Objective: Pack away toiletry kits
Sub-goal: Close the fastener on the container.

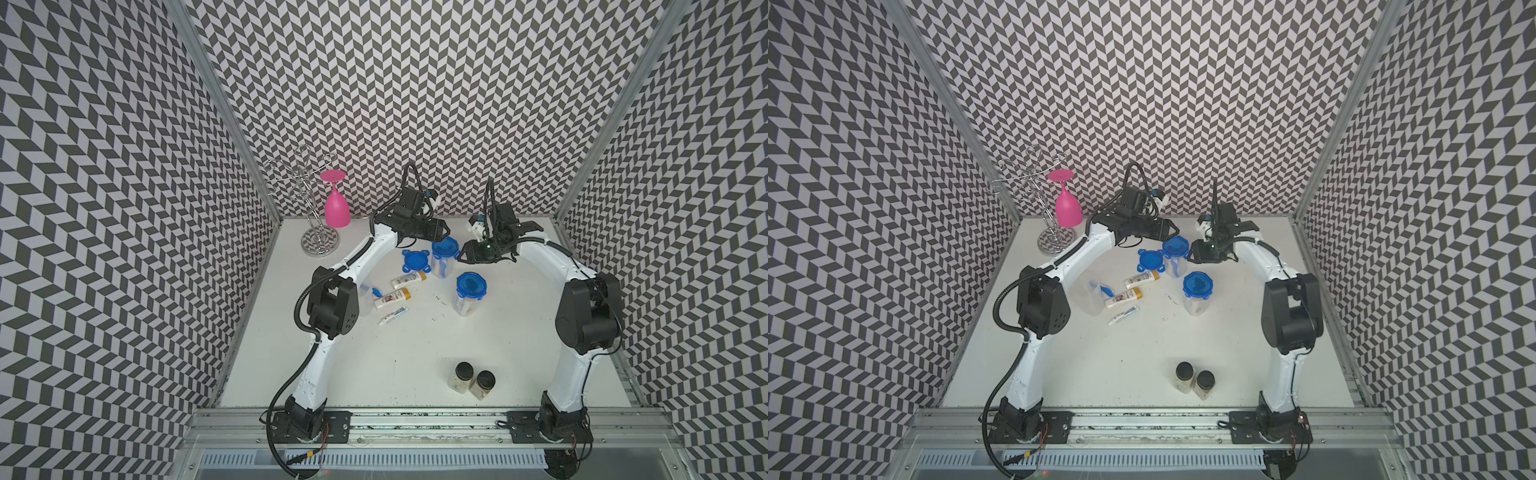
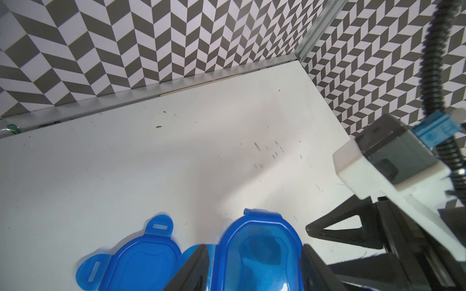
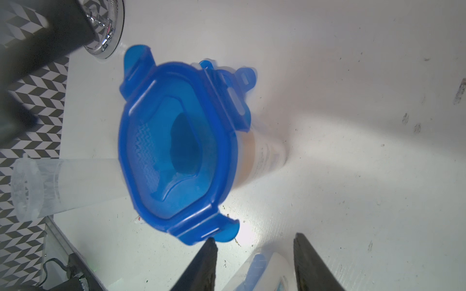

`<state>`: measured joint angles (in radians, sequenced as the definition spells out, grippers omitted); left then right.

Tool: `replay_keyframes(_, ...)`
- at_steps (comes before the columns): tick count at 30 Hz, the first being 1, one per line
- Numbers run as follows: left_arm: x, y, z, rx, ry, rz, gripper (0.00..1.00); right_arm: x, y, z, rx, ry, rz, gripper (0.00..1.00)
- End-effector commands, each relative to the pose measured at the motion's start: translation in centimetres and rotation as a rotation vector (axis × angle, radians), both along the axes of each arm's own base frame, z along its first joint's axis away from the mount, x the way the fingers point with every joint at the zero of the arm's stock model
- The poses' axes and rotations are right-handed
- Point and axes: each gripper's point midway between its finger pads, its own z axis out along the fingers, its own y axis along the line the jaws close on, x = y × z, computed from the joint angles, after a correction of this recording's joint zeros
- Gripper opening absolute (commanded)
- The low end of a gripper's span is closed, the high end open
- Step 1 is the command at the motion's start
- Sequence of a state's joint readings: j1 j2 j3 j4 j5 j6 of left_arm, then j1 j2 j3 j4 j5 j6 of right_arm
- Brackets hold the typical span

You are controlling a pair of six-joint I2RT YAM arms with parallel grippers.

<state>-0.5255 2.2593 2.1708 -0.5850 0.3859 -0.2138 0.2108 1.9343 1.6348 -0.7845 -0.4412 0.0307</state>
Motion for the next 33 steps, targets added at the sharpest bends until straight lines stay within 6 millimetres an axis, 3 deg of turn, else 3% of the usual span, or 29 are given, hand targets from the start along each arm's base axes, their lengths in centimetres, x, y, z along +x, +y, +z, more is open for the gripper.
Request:
replay_keyframes(1, 1.1, 0.1, -1.1, 0.036, -0.028, 0.007, 0.6, 1.3, 0.0, 0.3, 0.012, -0.029, -0.008, 0.48)
replay_keyframes(5, 1.4, 0.3, -2.0, 0.047, -0.011, 0.027, 0.62, 1.7, 0.0, 0.8, 0.057, -0.03, -0.02, 0.48)
replay_keyframes(16, -0.7, -1.0, -3.0, -0.008, 0.062, -0.032, 0.6, 2.2, 0.4, 0.6, 0.094, -0.026, -0.02, 0.48)
replay_keyframes(33, -4.2, -2.4, -2.2, -0.223, 0.239, -0.072, 0.6, 3.1, 0.9, 0.6, 0.149, -0.024, -0.026, 0.47)
